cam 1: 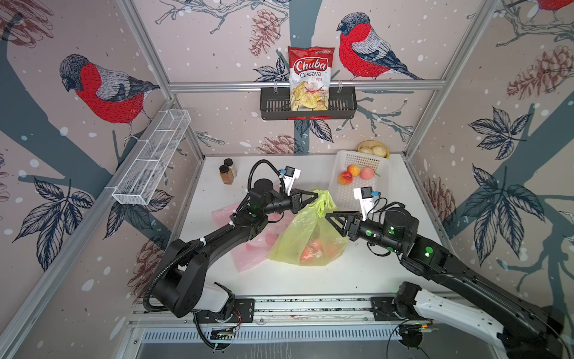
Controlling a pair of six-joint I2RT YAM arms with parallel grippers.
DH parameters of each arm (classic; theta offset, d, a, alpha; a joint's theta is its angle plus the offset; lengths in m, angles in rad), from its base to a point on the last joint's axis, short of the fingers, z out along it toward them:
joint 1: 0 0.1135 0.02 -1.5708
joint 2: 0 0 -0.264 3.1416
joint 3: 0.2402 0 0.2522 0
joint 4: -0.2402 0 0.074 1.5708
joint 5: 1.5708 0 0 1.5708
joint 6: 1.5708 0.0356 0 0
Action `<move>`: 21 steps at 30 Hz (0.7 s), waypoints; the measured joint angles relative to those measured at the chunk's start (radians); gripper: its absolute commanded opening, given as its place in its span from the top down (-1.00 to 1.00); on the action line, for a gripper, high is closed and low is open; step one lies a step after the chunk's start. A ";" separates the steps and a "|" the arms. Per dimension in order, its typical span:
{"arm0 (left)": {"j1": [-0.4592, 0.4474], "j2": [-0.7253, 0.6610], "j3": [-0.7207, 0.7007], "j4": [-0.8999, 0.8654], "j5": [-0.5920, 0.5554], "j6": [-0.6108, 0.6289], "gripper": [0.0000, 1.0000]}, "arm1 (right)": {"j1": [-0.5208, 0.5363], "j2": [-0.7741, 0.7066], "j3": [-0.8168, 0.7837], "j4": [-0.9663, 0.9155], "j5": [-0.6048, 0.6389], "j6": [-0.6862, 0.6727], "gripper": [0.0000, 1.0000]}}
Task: Place the peach into a plastic bag & tie a knot
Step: Tie the plastic bag at the center of the board.
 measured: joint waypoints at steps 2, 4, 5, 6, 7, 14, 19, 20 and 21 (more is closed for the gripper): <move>0.000 -0.001 0.000 0.000 0.000 0.000 1.00 | 0.012 0.034 0.011 0.004 0.001 0.023 -0.13; 0.000 -0.004 0.000 -0.001 0.000 0.000 1.00 | 0.016 0.058 0.019 0.010 0.008 0.025 -0.10; 0.000 -0.006 0.000 -0.001 0.000 0.000 1.00 | 0.018 0.066 0.022 0.014 0.008 0.026 -0.08; 0.001 -0.008 0.000 -0.001 0.000 0.000 1.00 | 0.018 0.072 0.025 0.018 0.008 0.029 -0.07; 0.001 -0.010 0.000 -0.001 0.001 -0.001 1.00 | 0.018 0.077 0.028 0.020 0.010 0.029 -0.05; 0.001 -0.022 -0.002 -0.001 0.002 -0.003 1.00 | 0.008 0.092 0.051 0.048 0.039 0.027 0.14; 0.000 -0.028 -0.004 0.000 0.004 -0.007 1.00 | -0.002 0.124 0.066 0.056 0.042 0.025 0.14; 0.000 -0.028 -0.004 0.000 0.005 -0.007 1.00 | -0.002 0.130 0.068 0.058 0.042 0.024 0.14; -0.002 -0.028 -0.004 0.000 0.005 -0.007 1.00 | -0.002 0.135 0.070 0.058 0.041 0.024 0.15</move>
